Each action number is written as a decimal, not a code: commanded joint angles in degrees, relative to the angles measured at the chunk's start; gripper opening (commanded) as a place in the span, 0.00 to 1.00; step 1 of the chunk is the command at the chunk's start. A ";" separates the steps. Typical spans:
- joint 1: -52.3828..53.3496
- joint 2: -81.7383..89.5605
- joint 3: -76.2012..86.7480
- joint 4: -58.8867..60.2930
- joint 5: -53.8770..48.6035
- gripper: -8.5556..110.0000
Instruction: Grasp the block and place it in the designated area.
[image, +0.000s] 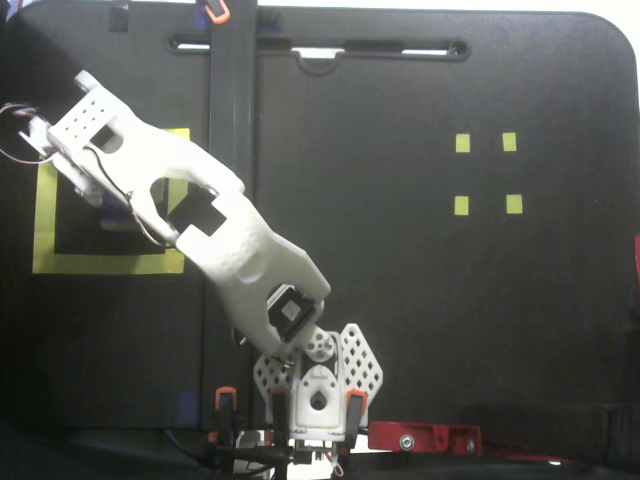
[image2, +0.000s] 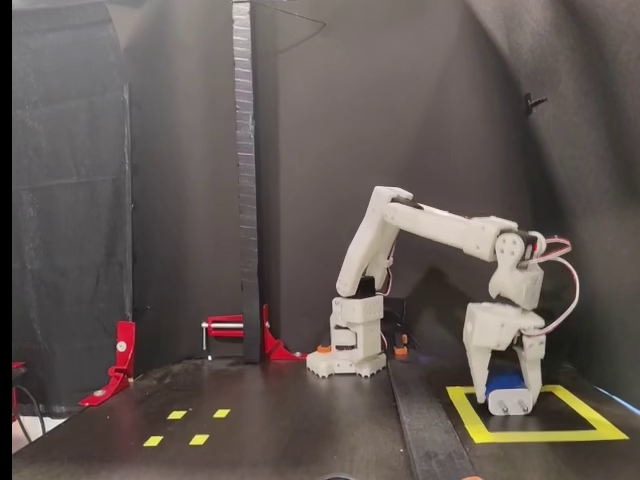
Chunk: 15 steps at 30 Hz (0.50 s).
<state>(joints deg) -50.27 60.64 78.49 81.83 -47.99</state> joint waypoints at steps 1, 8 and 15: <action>-0.18 -0.62 -1.49 -0.44 0.26 0.26; 0.44 -1.14 -1.93 -0.70 0.26 0.26; 0.44 -0.70 -1.93 0.09 0.26 0.27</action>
<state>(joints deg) -50.27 59.77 77.61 81.83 -47.99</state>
